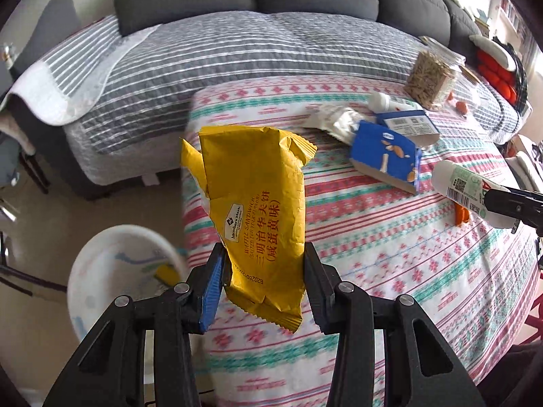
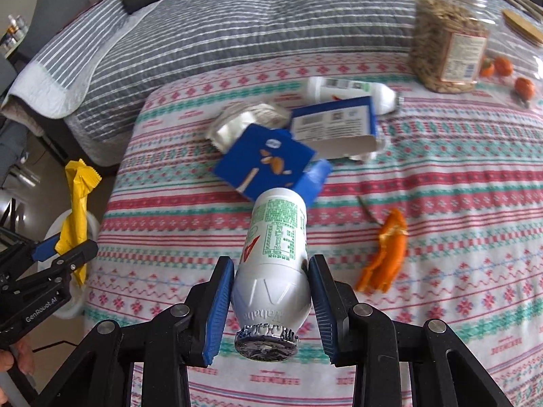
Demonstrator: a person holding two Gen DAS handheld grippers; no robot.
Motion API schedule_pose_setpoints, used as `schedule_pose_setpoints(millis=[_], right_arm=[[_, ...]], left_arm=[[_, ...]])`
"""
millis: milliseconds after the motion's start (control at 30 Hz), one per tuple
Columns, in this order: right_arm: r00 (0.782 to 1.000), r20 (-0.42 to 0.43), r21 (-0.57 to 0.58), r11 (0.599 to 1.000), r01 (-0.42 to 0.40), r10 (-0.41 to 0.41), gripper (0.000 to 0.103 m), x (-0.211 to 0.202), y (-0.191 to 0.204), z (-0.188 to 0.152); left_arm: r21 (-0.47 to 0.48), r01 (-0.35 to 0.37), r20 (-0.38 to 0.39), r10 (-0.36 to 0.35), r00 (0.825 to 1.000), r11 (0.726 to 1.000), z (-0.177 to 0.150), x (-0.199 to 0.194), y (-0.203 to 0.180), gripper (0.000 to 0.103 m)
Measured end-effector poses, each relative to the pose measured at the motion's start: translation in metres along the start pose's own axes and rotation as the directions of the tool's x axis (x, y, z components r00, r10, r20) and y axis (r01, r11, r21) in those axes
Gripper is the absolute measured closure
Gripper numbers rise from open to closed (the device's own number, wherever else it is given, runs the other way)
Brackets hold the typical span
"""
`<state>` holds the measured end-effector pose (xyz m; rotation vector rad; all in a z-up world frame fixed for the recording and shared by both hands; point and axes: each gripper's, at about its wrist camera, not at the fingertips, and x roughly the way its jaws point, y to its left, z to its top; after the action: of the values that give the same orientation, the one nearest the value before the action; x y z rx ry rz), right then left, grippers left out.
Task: Collect trash
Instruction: 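Grasp the yellow snack bag with the left tool, then drop the snack bag into the bucket while the right tool carries the bottle toward it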
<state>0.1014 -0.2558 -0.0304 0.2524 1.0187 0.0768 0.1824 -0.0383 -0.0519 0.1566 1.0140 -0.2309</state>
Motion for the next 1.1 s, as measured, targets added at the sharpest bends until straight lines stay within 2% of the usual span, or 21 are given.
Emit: schedule_pose_setpoints(millis=[267, 567, 667, 733, 1100], right_arm=[[0.999, -0.021, -0.081, 0.996, -0.04, 0.038, 0.063, 0.019, 0.053, -0.005], [0.994, -0.047, -0.143, 0.984, -0.102, 0.096, 0.063, 0.039, 0.108, -0.012], [0.992, -0.054, -0.159, 0.98, -0.122, 0.115, 0.063, 0.046, 0.125, -0.014], [0.99, -0.057, -0.169, 0.976, -0.135, 0.127, 0.063, 0.05, 0.134, -0.015], [0.981, -0.085, -0.218, 0.958, -0.187, 0.173, 0.063, 0.07, 0.176, -0.017]], left_arm=[[-0.069, -0.053, -0.021, 0.051, 0.998, 0.996, -0.022, -0.009, 0.059, 0.057], [-0.142, -0.084, -0.049, 0.078, 0.996, 0.986, -0.042, -0.015, 0.109, 0.056], [-0.166, -0.095, -0.055, 0.087, 0.995, 0.982, -0.048, -0.014, 0.122, 0.05], [-0.18, -0.117, -0.057, 0.109, 0.992, 0.977, -0.053, -0.015, 0.13, 0.031], [-0.258, -0.186, -0.093, 0.167, 0.982, 0.948, -0.081, -0.028, 0.178, 0.026]])
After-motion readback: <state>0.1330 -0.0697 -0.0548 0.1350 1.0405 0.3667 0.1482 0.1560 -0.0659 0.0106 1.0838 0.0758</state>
